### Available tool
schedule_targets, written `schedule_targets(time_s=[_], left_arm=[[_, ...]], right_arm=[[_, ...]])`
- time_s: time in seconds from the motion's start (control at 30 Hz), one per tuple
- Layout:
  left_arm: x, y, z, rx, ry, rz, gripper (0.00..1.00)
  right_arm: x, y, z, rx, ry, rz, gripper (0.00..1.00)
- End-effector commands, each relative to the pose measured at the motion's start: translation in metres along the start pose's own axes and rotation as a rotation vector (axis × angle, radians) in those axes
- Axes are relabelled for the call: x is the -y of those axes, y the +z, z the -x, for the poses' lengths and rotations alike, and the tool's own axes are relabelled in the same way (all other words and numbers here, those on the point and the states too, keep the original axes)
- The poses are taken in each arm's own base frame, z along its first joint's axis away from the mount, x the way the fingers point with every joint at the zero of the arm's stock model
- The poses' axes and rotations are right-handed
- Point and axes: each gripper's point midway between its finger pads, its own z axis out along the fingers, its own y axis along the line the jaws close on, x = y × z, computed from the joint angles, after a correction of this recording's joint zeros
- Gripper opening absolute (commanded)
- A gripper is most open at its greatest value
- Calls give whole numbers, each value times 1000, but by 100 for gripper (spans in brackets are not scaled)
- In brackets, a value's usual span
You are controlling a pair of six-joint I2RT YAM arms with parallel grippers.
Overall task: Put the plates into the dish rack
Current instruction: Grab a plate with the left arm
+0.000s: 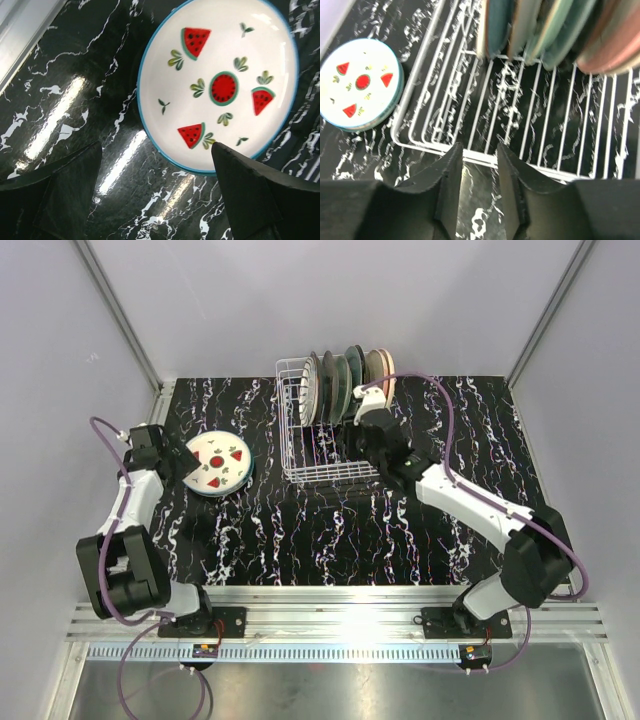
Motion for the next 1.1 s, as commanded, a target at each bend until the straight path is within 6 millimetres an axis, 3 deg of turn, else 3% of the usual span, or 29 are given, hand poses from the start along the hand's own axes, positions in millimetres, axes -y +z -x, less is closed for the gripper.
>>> schedule_targets(time_s=[0.0,0.13,0.3,0.63,1.07], left_arm=[[-1,6,16,18,-5,19,91],[-8,26,3,-53,-10,39,86],[-11,43,-5,-99,-16,40,82],[-25,65,-15,-168,-61,52,73],[-23,73,-16,-192,-83,30,18]], right_arm=[[7,-11,20,82,50,32,40],[19,-15,16,87,67,13,40],[21,-17,19,105,65,14,40],[25,-13,18,108,72,-1,40],[28,-13,18,106,73,-11,40]])
